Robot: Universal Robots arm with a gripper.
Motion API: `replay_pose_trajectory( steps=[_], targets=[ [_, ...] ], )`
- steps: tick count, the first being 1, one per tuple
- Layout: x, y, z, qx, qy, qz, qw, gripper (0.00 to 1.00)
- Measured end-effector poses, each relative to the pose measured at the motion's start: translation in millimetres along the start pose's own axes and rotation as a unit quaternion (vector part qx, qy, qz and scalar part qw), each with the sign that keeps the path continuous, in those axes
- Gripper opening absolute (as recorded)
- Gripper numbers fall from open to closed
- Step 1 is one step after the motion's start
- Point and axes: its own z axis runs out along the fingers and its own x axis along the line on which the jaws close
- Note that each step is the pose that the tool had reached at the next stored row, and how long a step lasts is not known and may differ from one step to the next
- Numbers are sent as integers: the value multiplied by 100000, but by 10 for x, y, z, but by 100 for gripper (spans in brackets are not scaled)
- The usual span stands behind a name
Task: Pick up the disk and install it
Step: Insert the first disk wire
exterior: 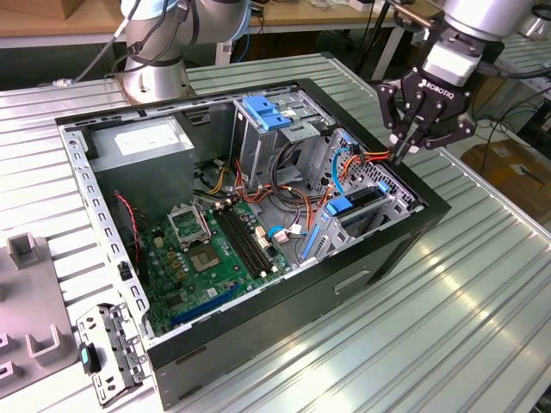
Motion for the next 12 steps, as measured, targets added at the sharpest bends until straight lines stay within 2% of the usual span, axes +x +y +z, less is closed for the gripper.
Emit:
replay_pose_trajectory(
  steps=[2, 3, 4, 5, 6, 9, 12],
  targets=[
    [3, -7, 1, 15, 20, -554, 99998, 19],
    [3, -8, 1, 19, 33, -801, 99997, 25],
    [3, -9, 1, 27, 55, -1231, 99992, 25],
    [4, -10, 4, 62, 91, -2470, 99969, 25],
    [3, -11, 7, 88, 118, -3425, 99941, 25],
    [5, -15, 21, 166, 239, -6706, 99774, 25],
    [16, -68, 29, 196, 281, -7818, 99693, 25]
  ],
)
